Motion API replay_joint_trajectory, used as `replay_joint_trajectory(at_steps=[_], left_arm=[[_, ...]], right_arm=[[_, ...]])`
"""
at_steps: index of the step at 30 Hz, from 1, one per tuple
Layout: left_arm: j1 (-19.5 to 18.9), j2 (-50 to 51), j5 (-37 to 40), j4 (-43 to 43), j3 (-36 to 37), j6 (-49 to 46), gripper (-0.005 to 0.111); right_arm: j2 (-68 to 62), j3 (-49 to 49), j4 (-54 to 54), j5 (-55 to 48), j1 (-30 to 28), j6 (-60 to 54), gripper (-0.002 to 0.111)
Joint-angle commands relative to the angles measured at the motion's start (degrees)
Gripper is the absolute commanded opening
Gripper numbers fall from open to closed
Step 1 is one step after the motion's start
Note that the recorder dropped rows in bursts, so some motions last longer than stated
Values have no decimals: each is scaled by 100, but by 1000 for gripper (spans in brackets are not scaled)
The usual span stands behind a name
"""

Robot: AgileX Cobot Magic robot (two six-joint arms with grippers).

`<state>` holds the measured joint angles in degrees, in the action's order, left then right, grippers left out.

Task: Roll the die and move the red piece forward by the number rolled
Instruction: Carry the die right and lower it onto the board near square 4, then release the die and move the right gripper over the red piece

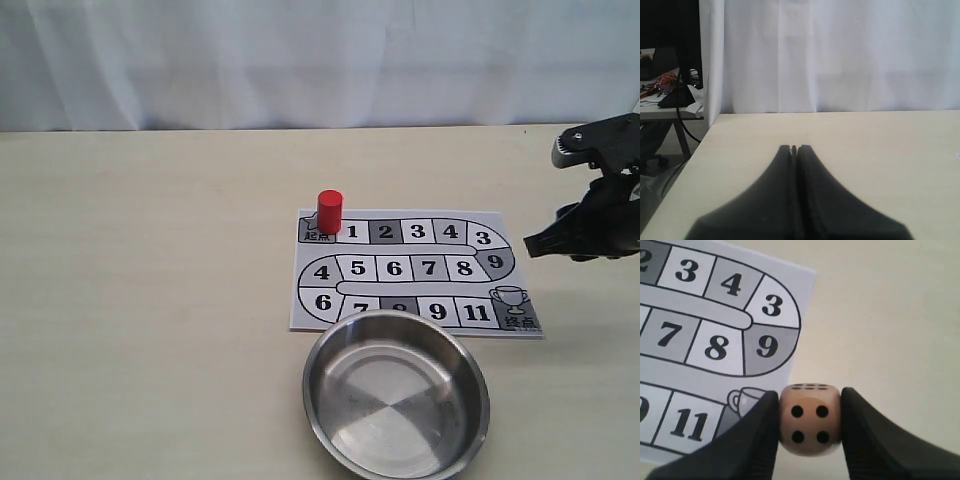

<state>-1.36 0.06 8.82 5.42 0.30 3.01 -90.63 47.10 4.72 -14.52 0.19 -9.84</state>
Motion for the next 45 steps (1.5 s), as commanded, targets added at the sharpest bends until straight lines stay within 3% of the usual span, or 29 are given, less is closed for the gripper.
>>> replay_joint_trajectory(at_steps=[1, 5, 7, 10, 12, 14, 15, 18, 30, 45], left_arm=[[1, -6, -66, -6, -30, 2, 0], [1, -6, -66, -6, -30, 2, 0], [1, -6, -66, -6, -30, 2, 0], [1, -6, -66, -6, -30, 2, 0], [1, -6, -66, -6, -30, 2, 0], [1, -6, -66, -6, -30, 2, 0], [1, -6, -66, -6, -30, 2, 0], [1, -6, -66, -6, -30, 2, 0], [1, -6, -66, -6, -30, 2, 0], [1, -6, -66, -6, -30, 2, 0]], right_arm=[[-154, 18, 174, 523, -38, 30, 4], [-389, 18, -200, 596, -38, 47, 5], [-525, 18, -626, 675, 26, 47, 12], [-736, 176, -1136, 533, 296, 6, 35], [-883, 392, -1477, 182, 562, -27, 57], [-1029, 627, -1903, -250, 832, -282, 70], [-1117, 899, -2313, -552, 1123, -998, 72], [-1135, 1299, -2806, -957, 1468, -1896, 72], [-1114, 1425, -1163, -849, 1431, -285, 72], [-1124, 1425, -1117, -799, 1461, -297, 72]])
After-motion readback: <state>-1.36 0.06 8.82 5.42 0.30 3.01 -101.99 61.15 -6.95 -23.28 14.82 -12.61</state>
